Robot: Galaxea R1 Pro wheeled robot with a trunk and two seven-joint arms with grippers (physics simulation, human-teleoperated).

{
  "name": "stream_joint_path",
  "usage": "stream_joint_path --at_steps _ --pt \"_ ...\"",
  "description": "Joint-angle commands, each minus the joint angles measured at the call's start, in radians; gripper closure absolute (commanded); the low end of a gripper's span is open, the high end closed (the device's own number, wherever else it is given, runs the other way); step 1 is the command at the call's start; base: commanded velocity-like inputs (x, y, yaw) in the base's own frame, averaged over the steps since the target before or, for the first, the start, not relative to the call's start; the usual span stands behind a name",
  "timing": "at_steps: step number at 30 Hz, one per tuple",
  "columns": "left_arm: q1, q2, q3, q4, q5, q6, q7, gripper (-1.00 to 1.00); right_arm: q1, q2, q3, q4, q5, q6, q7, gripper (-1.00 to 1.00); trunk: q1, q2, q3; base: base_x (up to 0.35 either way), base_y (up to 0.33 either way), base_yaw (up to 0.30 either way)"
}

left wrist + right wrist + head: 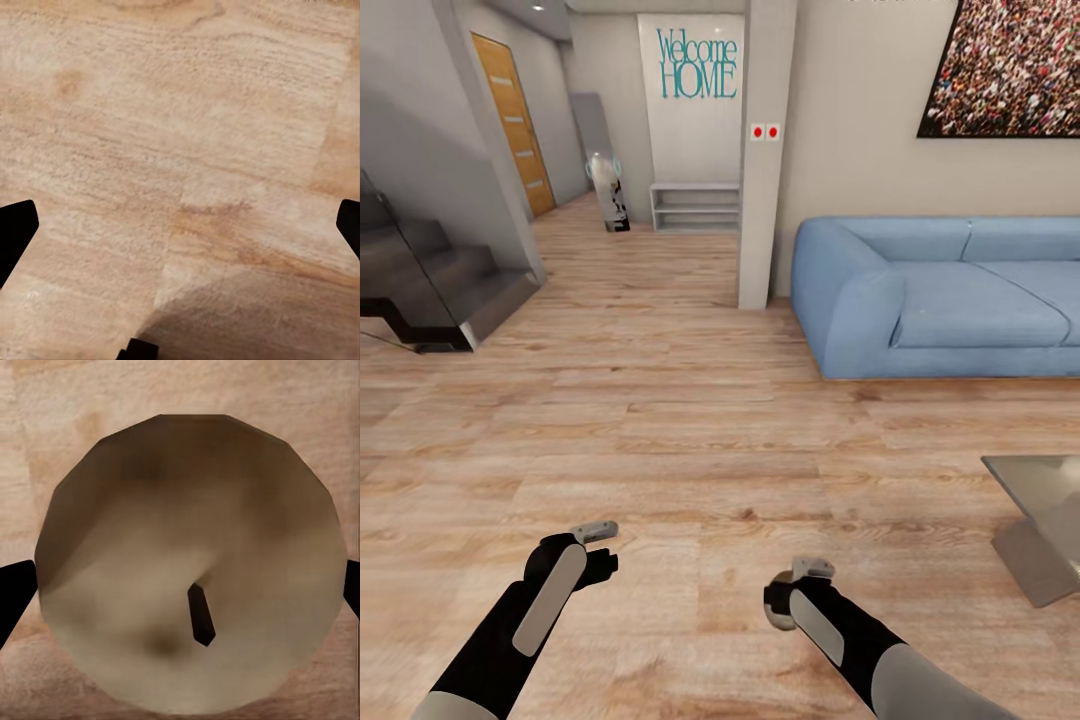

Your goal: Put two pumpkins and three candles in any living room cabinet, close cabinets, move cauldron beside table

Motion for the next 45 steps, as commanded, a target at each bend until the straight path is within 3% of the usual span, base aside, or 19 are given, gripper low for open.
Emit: stream_joint_path --at_steps 1,6,14,20,28,33,45 --pt "-0.001 0.001 -0.003 -0.001 0.01 0.001 0.01 -1.0 -0.001 0.0 0.005 -0.002 -0.008 0.015 -0.01 1.0 -0.004 0.007 0.002 0.0 0.0 0.0" --pt "-0.001 0.005 -0.003 -0.001 0.009 0.001 0.011 -1.0 -0.006 -0.004 -0.001 -0.021 -0.012 0.106 -0.014 1.0 -0.023 0.042 0.018 0.0 0.0 0.0" --pt "-0.001 -0.001 -0.004 0.0 0.009 -0.002 0.013 -1.0 -0.025 -0.002 -0.046 -0.032 -0.007 0.207 -0.02 1.0 -0.054 0.098 0.043 0.0 0.0 0.0" --pt "-0.016 0.002 -0.002 0.006 0.017 0.002 0.013 -1.0 -0.03 -0.001 -0.049 -0.032 -0.008 0.228 -0.056 1.0 -0.077 0.14 0.062 0.0 0.0 0.0" --pt "-0.116 0.003 0.0 0.272 0.021 0.001 0.012 -1.0 -0.03 -0.004 -0.049 -0.033 -0.003 0.239 -0.063 1.0 -0.108 0.196 0.087 0.0 0.0 0.0" --pt "-0.128 -0.003 0.0 0.315 0.015 0.0 0.012 -1.0 -0.03 -0.004 -0.049 -0.034 -0.001 0.262 -0.06 1.0 -0.108 0.196 0.087 0.0 0.0 0.0" --pt "-0.13 0.001 0.003 0.311 0.022 -0.005 0.009 -1.0 -0.03 -0.007 -0.051 -0.034 -0.001 0.266 -0.057 1.0 -0.108 0.196 0.087 -0.01 0.0 0.0"
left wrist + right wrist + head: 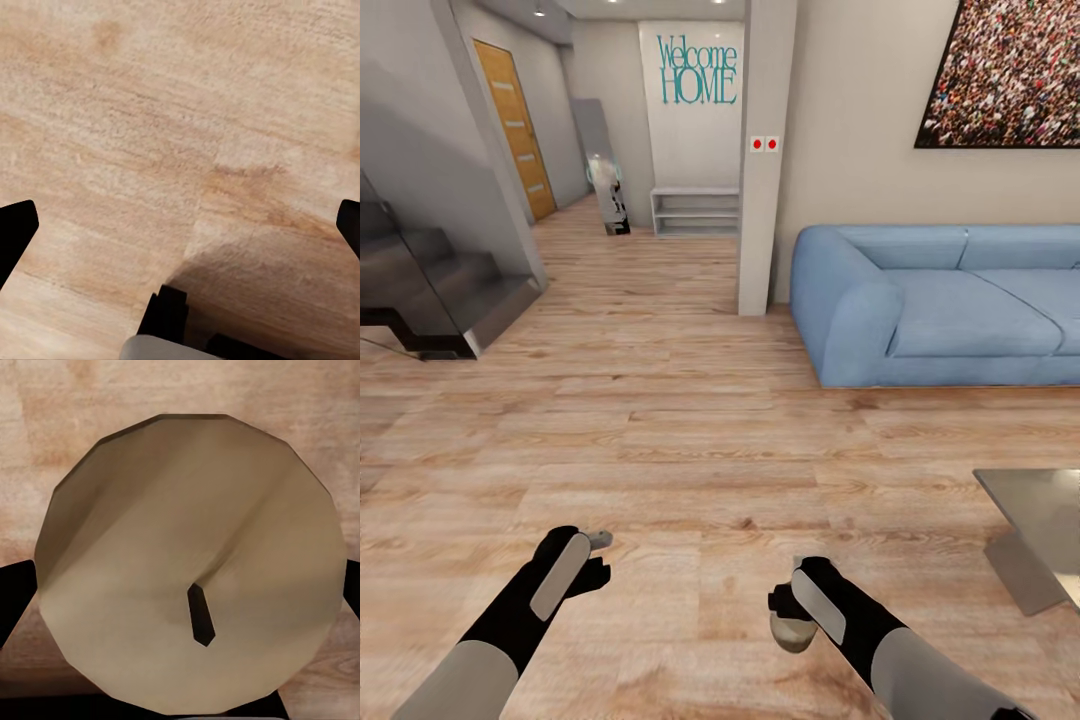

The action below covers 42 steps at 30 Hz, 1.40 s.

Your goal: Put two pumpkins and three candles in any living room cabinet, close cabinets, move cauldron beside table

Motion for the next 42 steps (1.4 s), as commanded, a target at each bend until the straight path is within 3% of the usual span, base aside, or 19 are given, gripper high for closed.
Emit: stream_joint_path --at_steps 1,14,42 --pt "-0.001 0.001 -0.004 -0.001 0.011 0.001 0.01 -1.0 -0.001 0.0 0.005 -0.001 -0.011 0.0 -0.01 1.0 0.0 0.0 -0.001 -0.115 0.0 0.0" --pt "-0.001 0.008 -0.001 -0.02 0.01 0.003 0.011 -1.0 -0.002 0.005 0.009 -0.019 -0.005 0.001 -0.009 1.0 0.0 0.0 -0.001 -0.229 0.0 0.035" --pt "-0.001 0.007 -0.001 -0.021 0.01 0.003 0.011 -1.0 -0.003 0.005 0.015 -0.032 -0.006 -0.001 -0.001 1.0 0.0 0.0 -0.001 -0.045 0.0 0.287"
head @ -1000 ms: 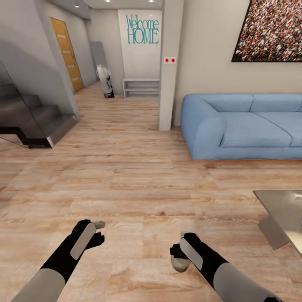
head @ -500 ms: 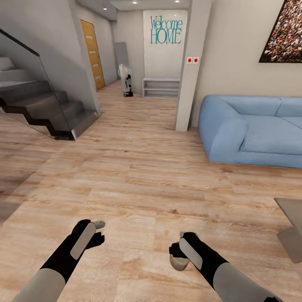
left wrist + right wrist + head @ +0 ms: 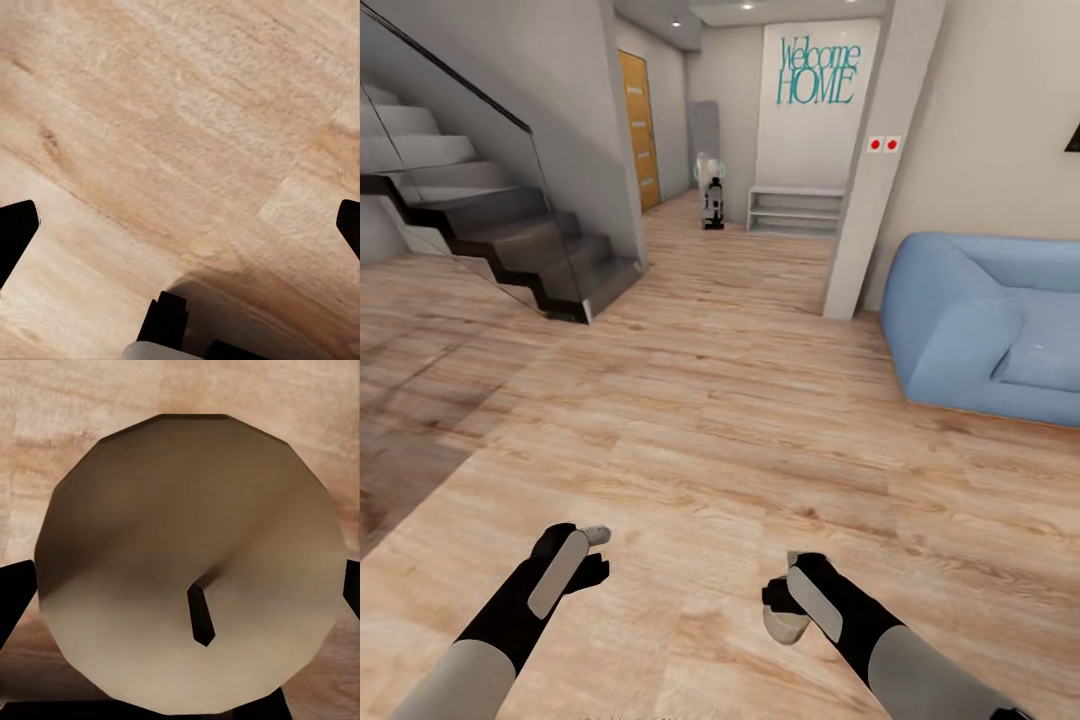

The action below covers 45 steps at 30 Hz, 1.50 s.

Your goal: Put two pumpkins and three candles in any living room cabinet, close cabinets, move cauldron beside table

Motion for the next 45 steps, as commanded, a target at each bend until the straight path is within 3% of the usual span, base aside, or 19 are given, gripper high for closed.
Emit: stream_joint_path --at_steps 1,45 --pt "-0.001 0.001 -0.004 -0.001 0.01 0.001 0.01 -1.0 -0.001 -0.001 0.005 -0.002 -0.011 0.0 -0.01 1.0 0.0 0.0 -0.001 0.0 0.0 0.292" --pt "-0.001 -0.008 -0.004 0.002 0.009 -0.002 0.012 -1.0 -0.001 -0.001 0.005 -0.001 -0.011 0.002 -0.01 1.0 0.0 0.0 -0.001 0.0 0.0 0.292"
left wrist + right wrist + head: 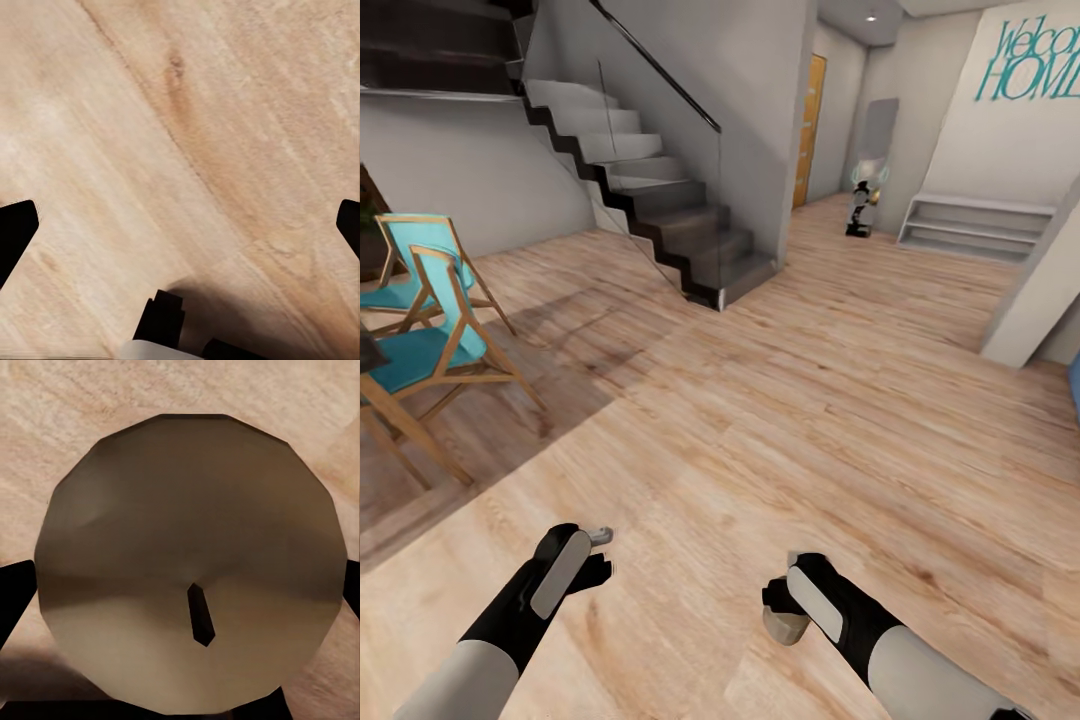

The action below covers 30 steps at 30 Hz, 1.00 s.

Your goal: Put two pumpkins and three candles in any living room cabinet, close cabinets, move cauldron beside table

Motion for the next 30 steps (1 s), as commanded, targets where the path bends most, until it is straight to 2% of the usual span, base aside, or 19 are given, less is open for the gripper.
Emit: stream_joint_path --at_steps 1,30 --pt "-0.001 0.001 -0.004 -0.001 0.01 0.001 0.01 -1.0 -0.001 -0.001 0.005 -0.002 -0.011 0.0 -0.01 1.0 0.0 0.0 -0.001 0.0 0.0 0.292" --pt "-0.001 0.001 -0.006 -0.002 0.006 0.001 0.012 -1.0 -0.001 -0.001 0.0 0.002 -0.012 0.0 -0.008 1.0 0.0 0.0 -0.001 0.0 0.0 0.292"
